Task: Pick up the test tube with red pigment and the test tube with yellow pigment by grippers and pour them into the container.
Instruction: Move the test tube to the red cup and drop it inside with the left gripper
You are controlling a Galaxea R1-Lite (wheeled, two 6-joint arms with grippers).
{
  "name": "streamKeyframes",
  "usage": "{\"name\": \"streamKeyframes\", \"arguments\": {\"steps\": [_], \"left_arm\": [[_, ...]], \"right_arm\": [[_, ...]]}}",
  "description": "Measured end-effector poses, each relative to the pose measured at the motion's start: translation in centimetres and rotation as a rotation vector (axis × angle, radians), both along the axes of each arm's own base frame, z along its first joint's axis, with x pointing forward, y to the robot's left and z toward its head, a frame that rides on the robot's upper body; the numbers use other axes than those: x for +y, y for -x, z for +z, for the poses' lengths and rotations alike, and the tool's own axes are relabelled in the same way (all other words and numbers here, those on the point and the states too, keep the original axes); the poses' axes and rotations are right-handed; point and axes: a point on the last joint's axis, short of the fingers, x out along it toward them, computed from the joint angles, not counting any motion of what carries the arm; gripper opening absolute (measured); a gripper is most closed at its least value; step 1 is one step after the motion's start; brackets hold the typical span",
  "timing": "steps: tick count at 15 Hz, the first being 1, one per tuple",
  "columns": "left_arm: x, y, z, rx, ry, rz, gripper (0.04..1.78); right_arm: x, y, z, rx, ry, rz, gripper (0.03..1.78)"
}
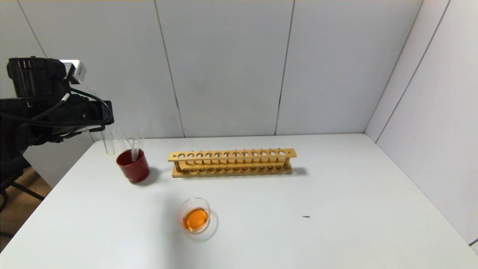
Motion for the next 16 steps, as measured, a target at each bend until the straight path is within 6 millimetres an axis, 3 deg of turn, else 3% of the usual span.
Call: {"name": "streamKeyframes", "arguments": {"steps": [8, 12, 16], "left_arm": [[1.5, -4.7, -3.7, -0.017, -0.001, 0.03, 0.31], [1.5, -5.3, -6.1, 0.052, 0.005, 0.035, 0.31], [1.3, -5.4, -7.1, 0.033, -0.005, 0.026, 0.31]], "right_arm": [[0.0, 0.0, 0.0, 0.0, 0.0, 0.0, 1.71], [0.0, 0.0, 0.0, 0.0, 0.0, 0.0, 1.71], [0.0, 0.0, 0.0, 0.0, 0.0, 0.0, 1.71]]}}
